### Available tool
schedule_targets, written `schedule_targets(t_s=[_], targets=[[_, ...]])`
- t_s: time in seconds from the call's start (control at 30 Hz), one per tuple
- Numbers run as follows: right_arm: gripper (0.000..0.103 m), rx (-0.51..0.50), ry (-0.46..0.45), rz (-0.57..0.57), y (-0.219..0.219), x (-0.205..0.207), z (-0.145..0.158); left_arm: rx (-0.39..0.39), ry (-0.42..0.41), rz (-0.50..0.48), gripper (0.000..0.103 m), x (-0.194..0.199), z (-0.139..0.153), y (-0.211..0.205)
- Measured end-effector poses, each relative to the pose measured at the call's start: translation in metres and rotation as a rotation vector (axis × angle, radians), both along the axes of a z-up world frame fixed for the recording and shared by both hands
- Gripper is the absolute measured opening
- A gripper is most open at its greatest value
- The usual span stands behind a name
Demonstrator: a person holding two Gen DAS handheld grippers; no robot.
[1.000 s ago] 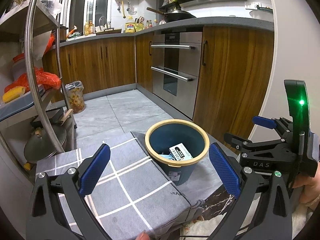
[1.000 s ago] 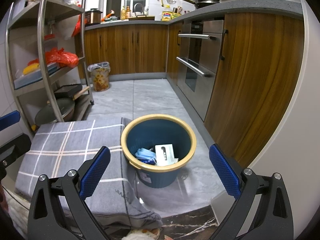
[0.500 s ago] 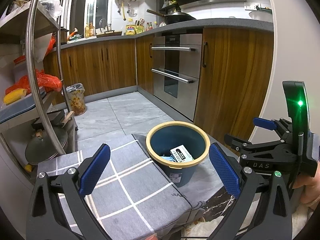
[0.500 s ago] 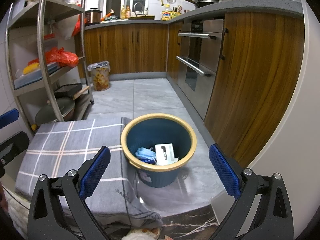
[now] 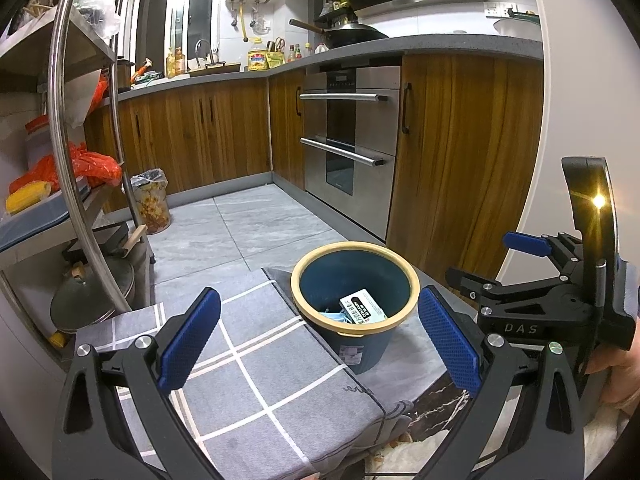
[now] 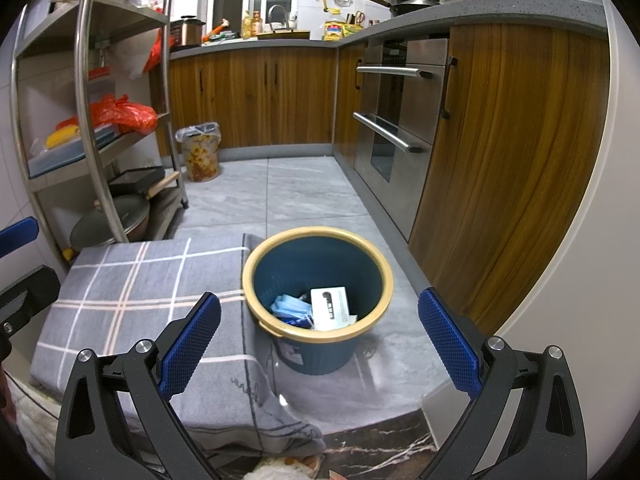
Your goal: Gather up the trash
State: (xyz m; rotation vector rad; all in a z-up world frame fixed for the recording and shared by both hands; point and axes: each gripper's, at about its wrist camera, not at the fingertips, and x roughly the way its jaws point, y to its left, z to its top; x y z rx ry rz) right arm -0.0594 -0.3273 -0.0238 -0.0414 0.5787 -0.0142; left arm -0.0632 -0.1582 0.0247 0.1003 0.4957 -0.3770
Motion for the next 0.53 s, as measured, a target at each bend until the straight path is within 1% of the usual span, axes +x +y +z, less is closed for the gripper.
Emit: schedule_targets(t_s=[0.2, 0.3, 0.53], targets=[[0.098, 0.001, 0.003, 0.0, -0.0003, 0.0003, -0.0001, 0.017, -0.015, 0.001, 0.097, -0.0009, -0.0013, 0.0002], [0.098, 0.002, 0.003, -0.001, 0.0005, -0.0006, -0.0013, 0.002, 0.008, 0.003, 0.097, 0.0006, -0.0022, 0.0023], [0.098, 0.0, 0.016, -0.01, 0.0007, -0.0015, -0.0069, 0.002, 0.039, 0.024, 0.097, 0.0064, -0.0032, 0.0053]])
